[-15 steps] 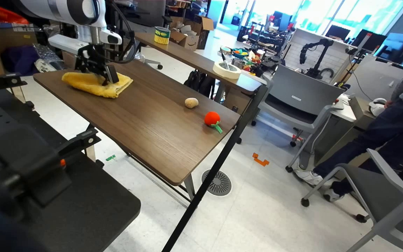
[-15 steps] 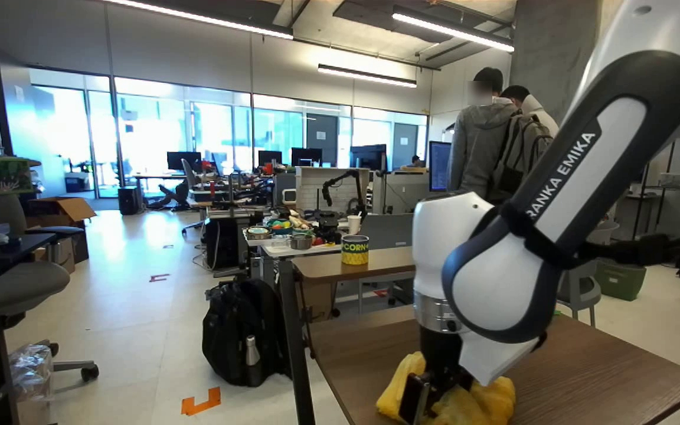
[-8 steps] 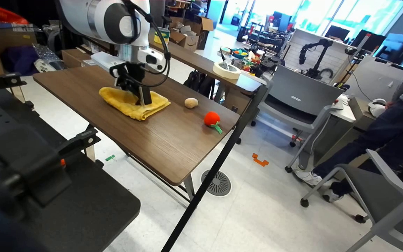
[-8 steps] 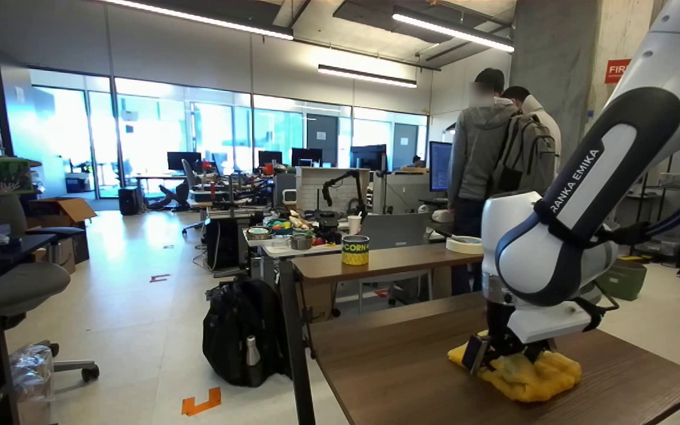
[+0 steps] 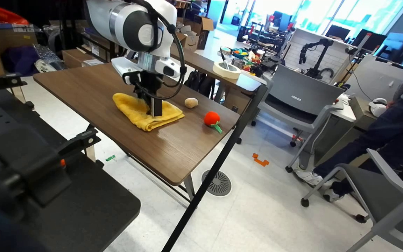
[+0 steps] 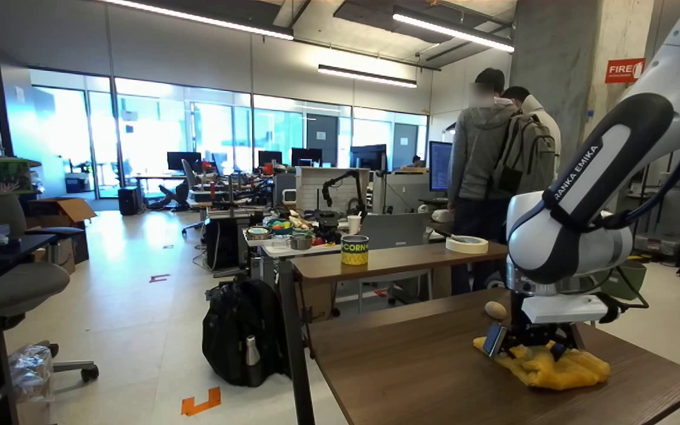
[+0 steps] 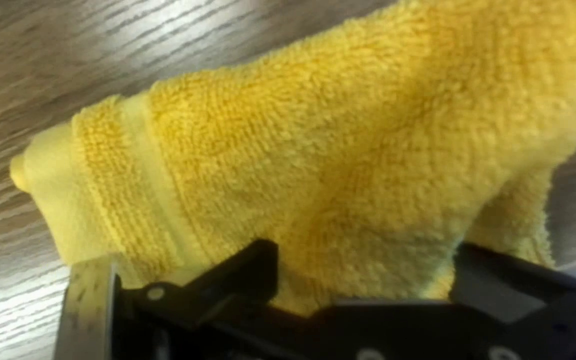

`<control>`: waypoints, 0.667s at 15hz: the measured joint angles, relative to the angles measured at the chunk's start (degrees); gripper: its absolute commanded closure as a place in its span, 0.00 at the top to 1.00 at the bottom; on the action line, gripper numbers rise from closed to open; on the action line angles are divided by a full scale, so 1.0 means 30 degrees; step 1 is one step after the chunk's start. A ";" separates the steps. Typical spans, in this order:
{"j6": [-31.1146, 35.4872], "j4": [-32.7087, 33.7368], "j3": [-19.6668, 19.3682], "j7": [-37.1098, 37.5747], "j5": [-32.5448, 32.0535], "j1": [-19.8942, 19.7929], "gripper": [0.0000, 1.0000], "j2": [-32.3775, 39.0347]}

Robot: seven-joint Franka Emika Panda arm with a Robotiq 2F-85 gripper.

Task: Use the towel to clean the table and move the toys to the left

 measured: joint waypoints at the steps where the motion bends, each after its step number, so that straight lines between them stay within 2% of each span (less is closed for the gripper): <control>1: -0.0054 -0.0001 0.0111 -0.0049 0.0000 0.0010 1.00 -0.0009; 10: -0.0058 -0.0465 -0.0050 -0.0127 -0.0063 0.0142 1.00 -0.0247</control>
